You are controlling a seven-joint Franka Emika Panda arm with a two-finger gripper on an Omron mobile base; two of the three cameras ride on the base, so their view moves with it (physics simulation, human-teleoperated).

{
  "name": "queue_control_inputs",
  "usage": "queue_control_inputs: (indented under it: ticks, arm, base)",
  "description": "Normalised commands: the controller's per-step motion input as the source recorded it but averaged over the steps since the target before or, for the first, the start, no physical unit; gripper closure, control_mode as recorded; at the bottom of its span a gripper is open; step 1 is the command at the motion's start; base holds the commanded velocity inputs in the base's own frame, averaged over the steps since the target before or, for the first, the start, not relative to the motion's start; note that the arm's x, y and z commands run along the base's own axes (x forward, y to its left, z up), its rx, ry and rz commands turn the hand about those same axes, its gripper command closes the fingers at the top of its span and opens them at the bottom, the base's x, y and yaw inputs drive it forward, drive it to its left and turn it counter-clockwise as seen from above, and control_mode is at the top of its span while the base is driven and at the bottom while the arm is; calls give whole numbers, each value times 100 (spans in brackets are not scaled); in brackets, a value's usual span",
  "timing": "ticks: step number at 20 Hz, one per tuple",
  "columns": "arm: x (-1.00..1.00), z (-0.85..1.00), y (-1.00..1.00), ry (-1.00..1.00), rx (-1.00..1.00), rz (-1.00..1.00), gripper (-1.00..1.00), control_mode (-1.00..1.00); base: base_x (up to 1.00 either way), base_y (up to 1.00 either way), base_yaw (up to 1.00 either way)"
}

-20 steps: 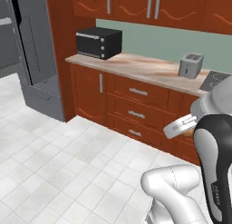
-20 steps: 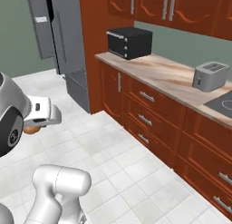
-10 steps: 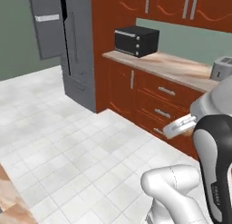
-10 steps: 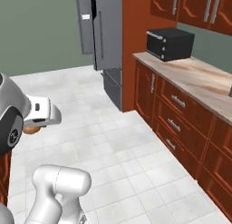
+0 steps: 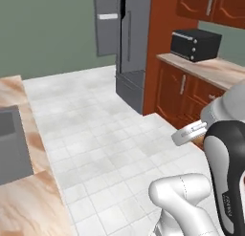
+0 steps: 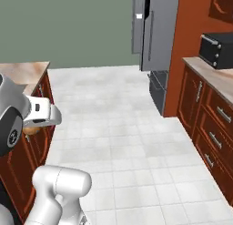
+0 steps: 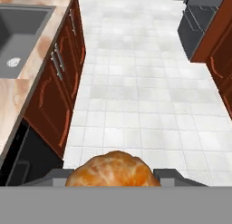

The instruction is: Pick the peach and tangerine from the fridge and place them inside the tupperware on the counter.

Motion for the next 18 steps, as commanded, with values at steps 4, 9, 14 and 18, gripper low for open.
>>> queue_control_inputs:
  ticks: [4,9,14,18]
  arm:
    - [0,0,0,0,0,0,100,100]
    - [0,0,0,0,0,0,100,100]
    - [0,0,0,0,0,0,100,100]
    - [0,0,0,0,0,0,100,100]
  base:
    - [-28,-20,52]
    - [-36,-13,51]
    - [-63,-1,50]
    - [-75,0,50]
